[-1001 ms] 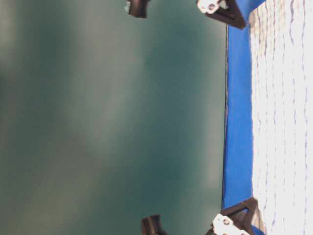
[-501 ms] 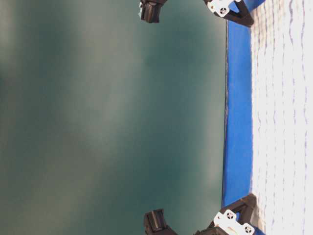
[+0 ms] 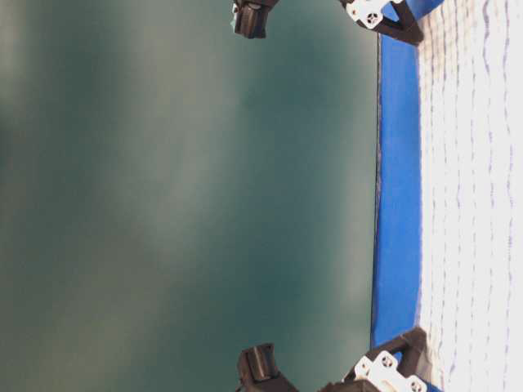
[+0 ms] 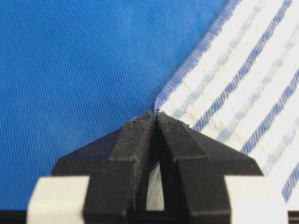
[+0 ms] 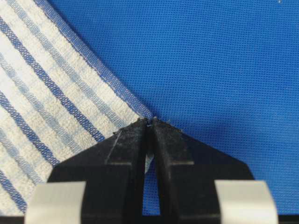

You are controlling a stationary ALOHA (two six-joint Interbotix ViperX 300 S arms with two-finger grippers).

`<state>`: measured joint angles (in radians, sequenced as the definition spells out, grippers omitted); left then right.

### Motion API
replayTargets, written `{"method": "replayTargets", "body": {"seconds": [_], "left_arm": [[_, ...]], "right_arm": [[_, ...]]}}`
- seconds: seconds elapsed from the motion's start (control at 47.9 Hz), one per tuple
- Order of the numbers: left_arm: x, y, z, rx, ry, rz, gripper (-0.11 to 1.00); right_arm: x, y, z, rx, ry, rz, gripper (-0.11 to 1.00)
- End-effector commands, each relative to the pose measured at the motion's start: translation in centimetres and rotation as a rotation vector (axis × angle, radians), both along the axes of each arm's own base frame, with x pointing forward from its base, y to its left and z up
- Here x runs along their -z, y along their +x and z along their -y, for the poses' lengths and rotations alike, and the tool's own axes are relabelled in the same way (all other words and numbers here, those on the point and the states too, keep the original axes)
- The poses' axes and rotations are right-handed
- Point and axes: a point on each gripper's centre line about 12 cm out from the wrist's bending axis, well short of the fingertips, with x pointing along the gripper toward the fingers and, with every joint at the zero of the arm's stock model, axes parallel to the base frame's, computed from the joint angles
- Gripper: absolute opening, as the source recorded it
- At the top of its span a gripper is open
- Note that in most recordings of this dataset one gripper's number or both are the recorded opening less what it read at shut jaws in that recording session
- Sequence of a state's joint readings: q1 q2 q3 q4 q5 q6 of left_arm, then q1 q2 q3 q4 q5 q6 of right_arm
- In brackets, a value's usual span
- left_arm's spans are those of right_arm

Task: Fold the blue towel.
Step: 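Lift the far edge with both grippers and fold it toward the near edge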

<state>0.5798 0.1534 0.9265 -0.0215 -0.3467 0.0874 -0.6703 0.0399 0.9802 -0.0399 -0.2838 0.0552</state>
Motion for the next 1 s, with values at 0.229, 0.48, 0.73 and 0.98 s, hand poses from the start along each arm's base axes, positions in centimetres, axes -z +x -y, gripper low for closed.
{"method": "replayTargets", "body": {"seconds": [0.229, 0.48, 0.73, 0.98], "left_arm": [[-4.6, 0.8, -0.8, 0.005, 0.073, 0.084, 0.02], [-4.4, 0.4, -0.6, 0.006, 0.056, 0.059, 0.02], [-5.3, 0.2, 1.1, 0.043, 0.036, 0.037, 0.02], [-6.1, 0.8, 5.4, 0.160, 0.013, 0.024, 0.02]], "right_arm": [[-4.0, 0.4, 0.4, 0.002, -0.067, 0.084, 0.05], [-4.3, 0.2, 0.2, 0.003, -0.067, 0.084, 0.05], [-5.1, 0.1, -1.6, -0.031, -0.061, 0.098, 0.05], [-6.3, -0.2, -6.1, -0.125, -0.038, 0.133, 0.05]]}}
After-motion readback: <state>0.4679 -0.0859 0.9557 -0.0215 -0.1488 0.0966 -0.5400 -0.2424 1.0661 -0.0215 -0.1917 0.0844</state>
